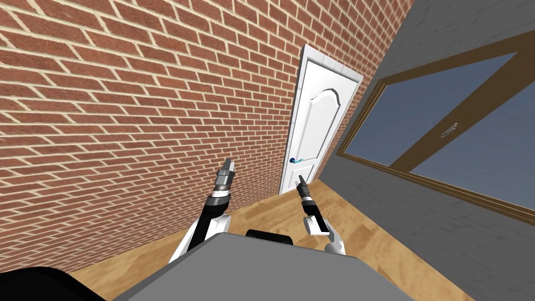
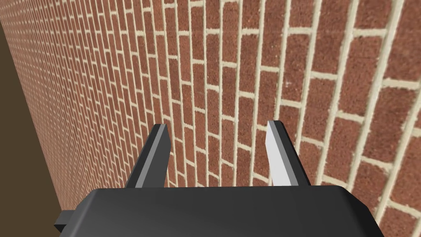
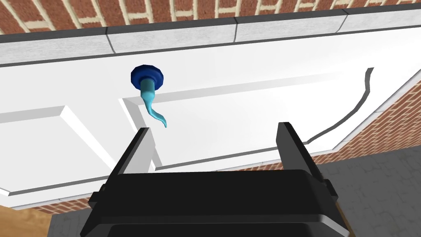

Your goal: Pull the door open

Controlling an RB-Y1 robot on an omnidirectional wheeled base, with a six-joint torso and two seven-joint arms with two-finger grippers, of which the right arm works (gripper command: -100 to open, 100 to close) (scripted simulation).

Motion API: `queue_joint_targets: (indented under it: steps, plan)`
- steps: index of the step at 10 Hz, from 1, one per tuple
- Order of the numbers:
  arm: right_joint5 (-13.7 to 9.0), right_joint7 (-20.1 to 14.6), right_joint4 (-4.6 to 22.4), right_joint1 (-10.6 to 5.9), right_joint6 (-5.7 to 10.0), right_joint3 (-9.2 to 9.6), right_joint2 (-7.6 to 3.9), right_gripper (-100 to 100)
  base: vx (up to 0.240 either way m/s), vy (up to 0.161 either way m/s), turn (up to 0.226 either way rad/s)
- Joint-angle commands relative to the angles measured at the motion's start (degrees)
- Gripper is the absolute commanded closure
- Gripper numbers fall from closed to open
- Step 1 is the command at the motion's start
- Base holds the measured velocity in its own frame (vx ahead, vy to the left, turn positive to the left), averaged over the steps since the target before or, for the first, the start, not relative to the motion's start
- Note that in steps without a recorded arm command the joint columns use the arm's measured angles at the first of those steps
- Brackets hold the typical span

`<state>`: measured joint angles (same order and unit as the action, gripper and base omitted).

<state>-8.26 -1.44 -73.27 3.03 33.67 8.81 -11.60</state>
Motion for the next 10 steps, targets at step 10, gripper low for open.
queue_joint_targets:
  steps: [10]
  plan:
    - [-3.03, -0.53, 13.31, -6.37, 2.56, 1.10, -2.55, -100, 0.038, -0.114, 0.137]
